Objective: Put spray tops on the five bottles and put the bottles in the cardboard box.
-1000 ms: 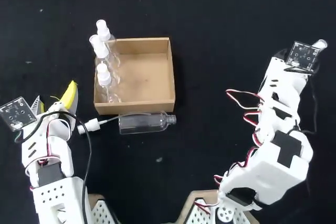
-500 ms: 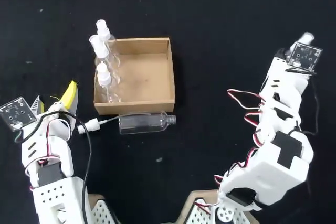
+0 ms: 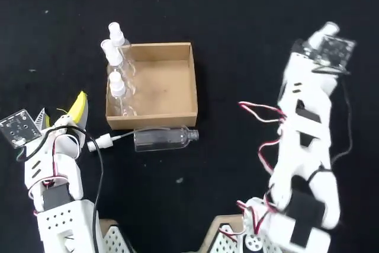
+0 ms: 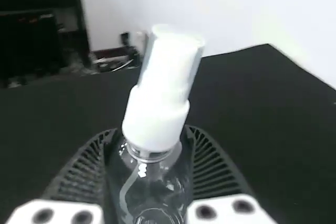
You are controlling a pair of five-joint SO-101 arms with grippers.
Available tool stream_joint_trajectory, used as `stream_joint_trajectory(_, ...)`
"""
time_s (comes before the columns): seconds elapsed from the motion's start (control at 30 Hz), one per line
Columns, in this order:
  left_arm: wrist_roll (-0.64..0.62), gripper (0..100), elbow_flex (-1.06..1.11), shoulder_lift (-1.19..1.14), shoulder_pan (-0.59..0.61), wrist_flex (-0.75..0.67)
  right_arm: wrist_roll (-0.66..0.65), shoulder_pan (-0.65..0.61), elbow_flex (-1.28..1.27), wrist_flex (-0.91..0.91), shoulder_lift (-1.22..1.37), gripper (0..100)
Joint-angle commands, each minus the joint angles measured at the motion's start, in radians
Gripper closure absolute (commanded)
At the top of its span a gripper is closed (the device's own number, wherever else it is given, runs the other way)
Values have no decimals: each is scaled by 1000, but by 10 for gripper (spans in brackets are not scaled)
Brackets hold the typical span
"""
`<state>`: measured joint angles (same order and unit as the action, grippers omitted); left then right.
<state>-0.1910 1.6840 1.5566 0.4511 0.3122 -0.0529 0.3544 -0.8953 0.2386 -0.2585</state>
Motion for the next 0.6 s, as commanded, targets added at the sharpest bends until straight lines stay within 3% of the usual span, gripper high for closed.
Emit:
stream_joint_trajectory(0.0, 2, 759, 24, 15, -7, 3, 8, -114, 8, -129, -151, 988)
stream_joint_trajectory(0.2, 2, 759, 24, 15, -7, 3, 8, -393, 12, -275, -364, 988)
stream_joint_trajectory(0.33, 2, 759, 24, 15, -7, 3, 8, -577, 12, -269, -381, 988)
stream_joint_trajectory(0.57, 2, 759, 24, 15, -7, 3, 38, -686, 105, -203, -216, 988)
